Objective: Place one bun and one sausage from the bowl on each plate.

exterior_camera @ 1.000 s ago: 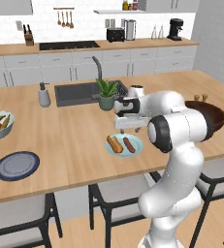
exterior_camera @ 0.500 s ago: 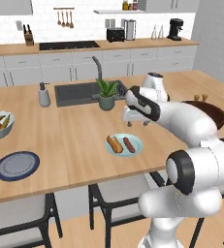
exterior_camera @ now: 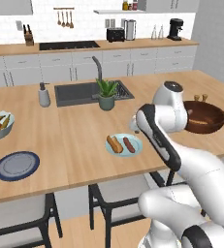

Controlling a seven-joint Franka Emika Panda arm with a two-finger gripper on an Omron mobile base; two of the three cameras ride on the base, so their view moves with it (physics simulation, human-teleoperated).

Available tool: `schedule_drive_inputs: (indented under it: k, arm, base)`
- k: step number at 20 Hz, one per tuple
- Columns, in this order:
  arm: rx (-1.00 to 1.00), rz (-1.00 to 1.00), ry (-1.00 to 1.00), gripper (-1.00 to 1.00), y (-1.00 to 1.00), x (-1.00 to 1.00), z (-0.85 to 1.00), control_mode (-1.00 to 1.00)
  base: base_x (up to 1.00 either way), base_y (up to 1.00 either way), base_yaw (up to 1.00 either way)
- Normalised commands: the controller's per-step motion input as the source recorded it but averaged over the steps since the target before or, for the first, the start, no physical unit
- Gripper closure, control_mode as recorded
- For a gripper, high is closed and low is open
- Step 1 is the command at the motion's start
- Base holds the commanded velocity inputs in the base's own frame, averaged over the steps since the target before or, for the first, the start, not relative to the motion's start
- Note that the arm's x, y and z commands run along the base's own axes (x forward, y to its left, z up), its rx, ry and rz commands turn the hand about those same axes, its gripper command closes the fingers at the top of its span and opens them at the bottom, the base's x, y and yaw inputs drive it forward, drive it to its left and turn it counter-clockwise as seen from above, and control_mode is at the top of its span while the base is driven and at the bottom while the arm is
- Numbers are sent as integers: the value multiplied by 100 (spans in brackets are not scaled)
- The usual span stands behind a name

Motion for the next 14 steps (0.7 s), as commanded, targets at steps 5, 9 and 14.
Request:
schedule_drive_inputs:
  k: [5,9,14]
  arm:
    - [-15,-22,0,-100,5,-59,0,-100]
    - [-2,-5,3,-100,1,-6,-2,-100]
    - [0,0,0,-100,0,0,0,-100]
  base:
    - [0,0,0]
    - [0,0,0]
    - [0,0,0]
